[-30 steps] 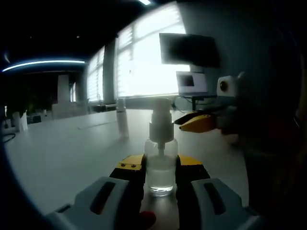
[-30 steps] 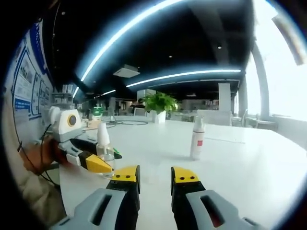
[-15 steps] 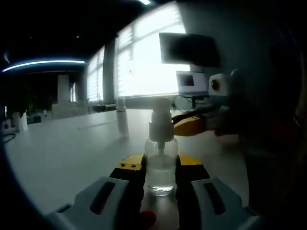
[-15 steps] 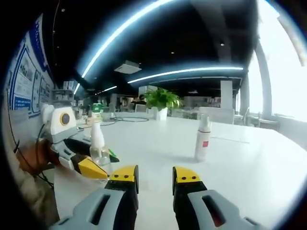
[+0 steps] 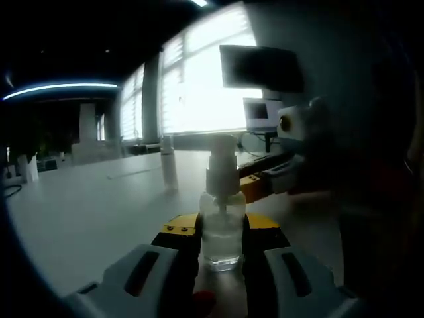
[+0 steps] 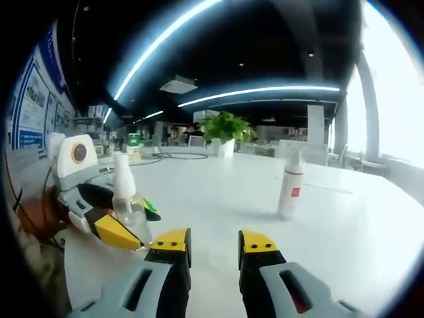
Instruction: Clamp pump bottle remove cover press pump head put on cover
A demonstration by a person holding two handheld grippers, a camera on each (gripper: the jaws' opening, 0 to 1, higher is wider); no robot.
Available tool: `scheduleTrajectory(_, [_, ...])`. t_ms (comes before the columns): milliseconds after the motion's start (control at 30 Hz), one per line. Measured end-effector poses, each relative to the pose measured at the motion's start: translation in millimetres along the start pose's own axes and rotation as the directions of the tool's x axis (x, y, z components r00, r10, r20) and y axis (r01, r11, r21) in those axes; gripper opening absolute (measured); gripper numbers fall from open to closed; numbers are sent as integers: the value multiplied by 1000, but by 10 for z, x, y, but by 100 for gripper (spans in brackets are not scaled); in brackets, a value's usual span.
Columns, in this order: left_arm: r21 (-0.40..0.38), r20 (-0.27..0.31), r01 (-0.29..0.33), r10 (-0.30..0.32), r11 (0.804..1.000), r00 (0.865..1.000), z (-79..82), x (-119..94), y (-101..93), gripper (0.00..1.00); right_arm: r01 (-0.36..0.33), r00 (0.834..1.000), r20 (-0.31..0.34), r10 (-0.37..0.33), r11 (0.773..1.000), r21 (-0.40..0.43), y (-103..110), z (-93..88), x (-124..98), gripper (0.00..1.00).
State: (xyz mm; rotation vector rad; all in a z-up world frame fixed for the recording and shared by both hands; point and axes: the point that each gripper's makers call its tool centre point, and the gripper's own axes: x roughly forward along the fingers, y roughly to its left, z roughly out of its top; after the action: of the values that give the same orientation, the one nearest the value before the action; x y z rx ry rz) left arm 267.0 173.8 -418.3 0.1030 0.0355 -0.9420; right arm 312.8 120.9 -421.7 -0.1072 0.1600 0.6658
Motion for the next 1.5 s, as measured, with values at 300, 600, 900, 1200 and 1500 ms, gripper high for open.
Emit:
scheduleTrajectory(300, [2,0,2,-2,1000,1000,1,2,-4,15,9,1000,-19,-8,1000,2,-35,-16,82,23])
scheduleTrajectory(600, [4,1,2,-2,1000,1000,0,4,-11,15,-4,1000,-29,5,1000,17,-24,-49,157,22])
scheduleTrajectory(900, [4,1,3,-3,1000,1000,-2,0,-2,15,13,999,-40,-12,1000,20,-56,-105,187,19])
scheduleTrajectory(1200, [5,1,3,-3,1000,1000,-7,2,6,15,27,999,-24,-26,999,42,-71,-91,199,13])
scheduleTrajectory(1500, [9,1,2,-2,1000,1000,1,1,-9,15,14,1000,-4,-13,999,35,-42,-93,175,13])
